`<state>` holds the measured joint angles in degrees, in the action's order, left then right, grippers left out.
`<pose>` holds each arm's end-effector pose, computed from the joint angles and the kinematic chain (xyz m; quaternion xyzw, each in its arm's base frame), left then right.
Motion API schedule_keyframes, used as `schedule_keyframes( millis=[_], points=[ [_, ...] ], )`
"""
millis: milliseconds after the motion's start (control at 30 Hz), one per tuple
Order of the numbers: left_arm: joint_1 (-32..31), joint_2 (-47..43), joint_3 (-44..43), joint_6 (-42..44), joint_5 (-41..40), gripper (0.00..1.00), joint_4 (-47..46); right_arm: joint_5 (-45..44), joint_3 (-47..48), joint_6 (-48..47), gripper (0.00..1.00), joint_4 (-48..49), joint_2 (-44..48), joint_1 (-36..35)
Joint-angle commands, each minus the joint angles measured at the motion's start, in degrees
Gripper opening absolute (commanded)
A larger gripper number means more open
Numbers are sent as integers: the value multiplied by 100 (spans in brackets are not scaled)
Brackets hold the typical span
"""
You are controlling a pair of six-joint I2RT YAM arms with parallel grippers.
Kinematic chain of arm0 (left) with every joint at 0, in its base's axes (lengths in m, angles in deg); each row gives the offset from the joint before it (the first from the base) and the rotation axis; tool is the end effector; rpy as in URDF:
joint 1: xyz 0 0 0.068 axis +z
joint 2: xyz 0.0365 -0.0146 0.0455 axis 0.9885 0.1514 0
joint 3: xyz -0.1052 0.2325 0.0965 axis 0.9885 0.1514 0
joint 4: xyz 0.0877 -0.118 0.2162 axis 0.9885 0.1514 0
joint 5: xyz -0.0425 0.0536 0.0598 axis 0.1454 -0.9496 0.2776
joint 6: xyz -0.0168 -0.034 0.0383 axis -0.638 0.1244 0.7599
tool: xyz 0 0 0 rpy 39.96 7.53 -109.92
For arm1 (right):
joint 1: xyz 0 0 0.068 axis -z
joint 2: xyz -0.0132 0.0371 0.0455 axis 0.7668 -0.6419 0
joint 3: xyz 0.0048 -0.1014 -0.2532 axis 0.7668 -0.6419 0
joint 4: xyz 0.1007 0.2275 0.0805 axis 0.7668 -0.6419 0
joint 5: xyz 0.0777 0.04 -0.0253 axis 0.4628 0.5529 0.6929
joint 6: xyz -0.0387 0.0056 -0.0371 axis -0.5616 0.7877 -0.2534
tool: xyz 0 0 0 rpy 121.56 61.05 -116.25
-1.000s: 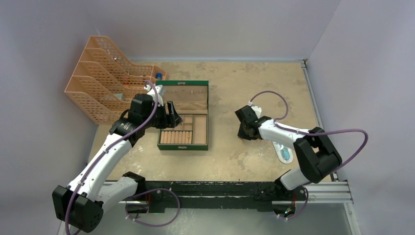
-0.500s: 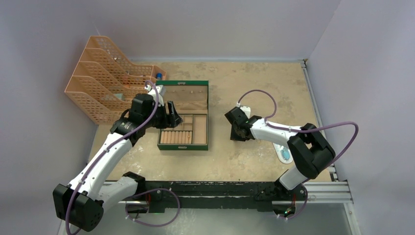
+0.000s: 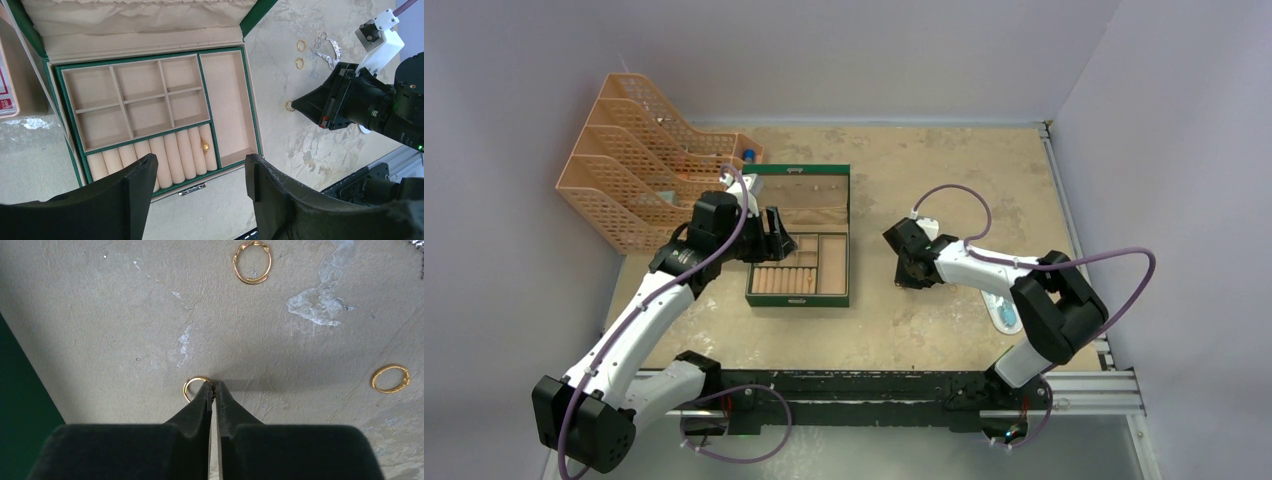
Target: Organize the mixed jewelry
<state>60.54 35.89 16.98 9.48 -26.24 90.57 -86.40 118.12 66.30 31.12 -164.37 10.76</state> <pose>0.1983 -0.0827 0.2967 -0.0076 0.8928 -0.2620 0.3664 0.2380 0.1815 0.1657 0.1031 0.9533 0.0643 0.2767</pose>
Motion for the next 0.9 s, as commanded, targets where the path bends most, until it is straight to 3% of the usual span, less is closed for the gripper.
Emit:
schedule_keyframes(
  millis=[0,267,600,867],
  points=[
    [1,-72,-97,-20,-21,64,-93,-29,140,104,3,14,64,-60],
    [1,-245,10,-257,464,65,-293,131,58,117,1,852,900,-483],
    [-8,-46,458,-1918,2583,70,-1350,136,-59,239,0,2593,1744,-1641],
    [-8,238,768,-2769,3225,52,-2161,467,-49,485,0,3145,1736,-1876]
  ],
)
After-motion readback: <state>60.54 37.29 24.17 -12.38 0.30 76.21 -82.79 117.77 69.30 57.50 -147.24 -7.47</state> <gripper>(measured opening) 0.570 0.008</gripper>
